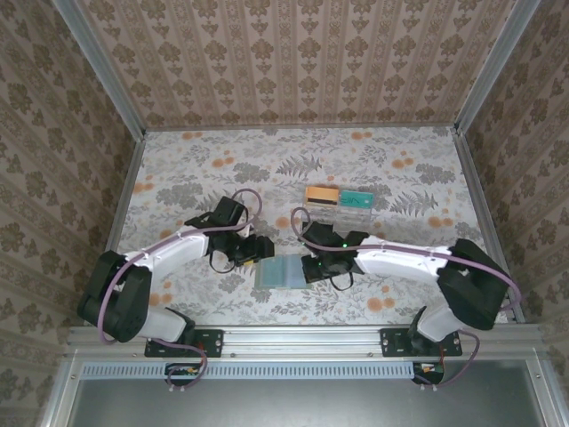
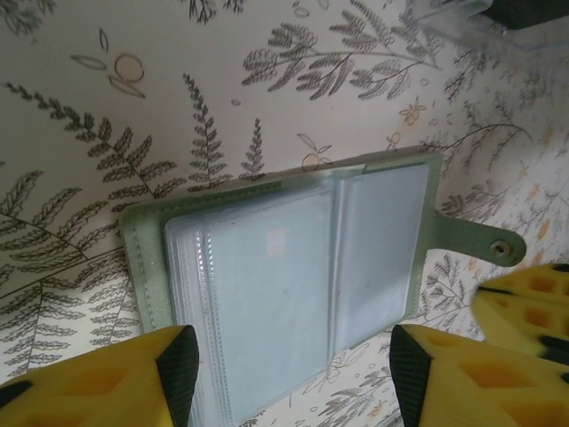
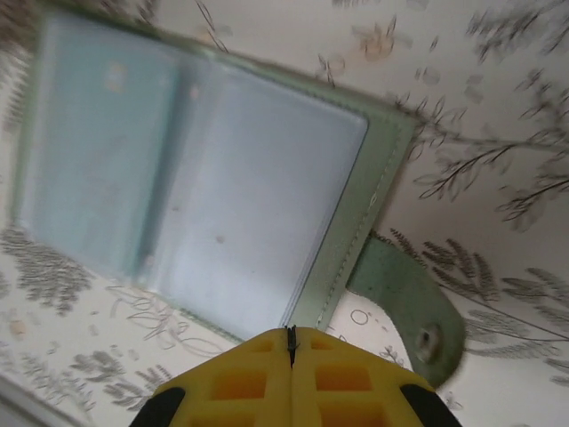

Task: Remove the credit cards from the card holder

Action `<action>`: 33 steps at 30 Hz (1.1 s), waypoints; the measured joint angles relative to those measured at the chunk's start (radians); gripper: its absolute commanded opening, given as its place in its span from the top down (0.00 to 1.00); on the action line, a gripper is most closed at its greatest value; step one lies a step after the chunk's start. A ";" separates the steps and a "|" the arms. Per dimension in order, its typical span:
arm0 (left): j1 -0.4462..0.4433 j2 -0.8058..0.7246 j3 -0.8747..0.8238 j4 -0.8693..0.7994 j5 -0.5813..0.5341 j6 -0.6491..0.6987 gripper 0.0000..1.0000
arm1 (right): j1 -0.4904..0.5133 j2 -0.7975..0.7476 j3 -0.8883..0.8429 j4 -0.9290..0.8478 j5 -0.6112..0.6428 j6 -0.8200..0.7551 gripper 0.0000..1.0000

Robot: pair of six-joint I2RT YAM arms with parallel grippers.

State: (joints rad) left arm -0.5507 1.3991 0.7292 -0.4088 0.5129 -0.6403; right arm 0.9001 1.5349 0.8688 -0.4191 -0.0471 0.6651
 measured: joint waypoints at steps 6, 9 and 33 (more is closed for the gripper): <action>-0.023 0.000 -0.031 0.018 0.000 -0.019 0.41 | 0.004 0.058 0.002 0.005 0.002 0.027 0.95; -0.033 0.001 -0.036 0.027 0.000 -0.023 0.43 | 0.004 0.071 0.014 0.008 0.002 0.036 0.94; -0.068 0.061 -0.039 0.040 -0.005 -0.036 0.54 | 0.006 0.112 0.015 0.029 0.002 0.054 0.96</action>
State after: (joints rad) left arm -0.6182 1.4597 0.6899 -0.3687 0.5079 -0.6765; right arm 0.9062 1.6470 0.8841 -0.3897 -0.0456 0.7189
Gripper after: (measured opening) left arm 0.459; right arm 0.064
